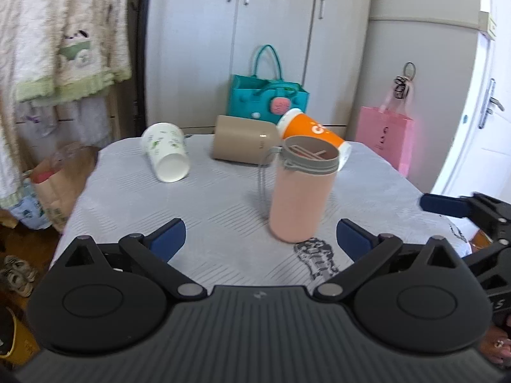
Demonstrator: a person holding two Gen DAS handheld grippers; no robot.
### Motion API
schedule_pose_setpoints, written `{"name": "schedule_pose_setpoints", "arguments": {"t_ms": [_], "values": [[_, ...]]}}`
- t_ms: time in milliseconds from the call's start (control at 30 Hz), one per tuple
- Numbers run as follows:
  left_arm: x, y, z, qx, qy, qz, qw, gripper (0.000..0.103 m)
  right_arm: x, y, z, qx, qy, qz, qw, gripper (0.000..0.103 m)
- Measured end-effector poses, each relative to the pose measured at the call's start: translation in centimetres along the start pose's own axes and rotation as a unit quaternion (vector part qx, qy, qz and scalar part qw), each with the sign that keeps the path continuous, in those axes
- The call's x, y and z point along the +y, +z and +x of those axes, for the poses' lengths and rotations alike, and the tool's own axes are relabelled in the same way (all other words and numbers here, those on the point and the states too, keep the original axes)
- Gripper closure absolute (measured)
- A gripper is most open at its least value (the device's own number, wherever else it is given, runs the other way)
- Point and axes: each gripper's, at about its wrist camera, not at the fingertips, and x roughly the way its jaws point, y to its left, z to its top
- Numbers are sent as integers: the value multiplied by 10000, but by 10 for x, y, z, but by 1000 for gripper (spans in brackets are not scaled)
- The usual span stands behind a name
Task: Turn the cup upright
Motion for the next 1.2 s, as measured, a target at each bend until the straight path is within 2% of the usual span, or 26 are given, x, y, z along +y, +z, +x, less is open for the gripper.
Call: {"name": "schedule_pose_setpoints", "arguments": {"t_ms": [233,400,533,633,833,1033,1200], "values": [[-1,-8,-14,248,576,-7,9980,0,10,-2,-21,-87,-543,130,9984,0],[2,-16,-28,142,593,-71,9981,0,13,-6,-35,-220,-826,256,9960,0],[1,-19,-34,169,712,-64,9973,0,16,-10,-44,-375,-1212,238,9916,0],[0,-19,-44,51,685,-7,9976,0,17,-12,-50,-409,-1430,229,9886,0],[-3,-21,-58,-139,714,-39,9973,0,20,-14,-63,-503,-1540,148,9867,0],[-3,-23,-59,-155,854,-99,9962,0,24,-18,-65,-496,-1664,71,9848,0],[-1,-25,-61,-238,805,-181,9963,0,22,-19,-65,-499,-1600,208,9856,0]]}}
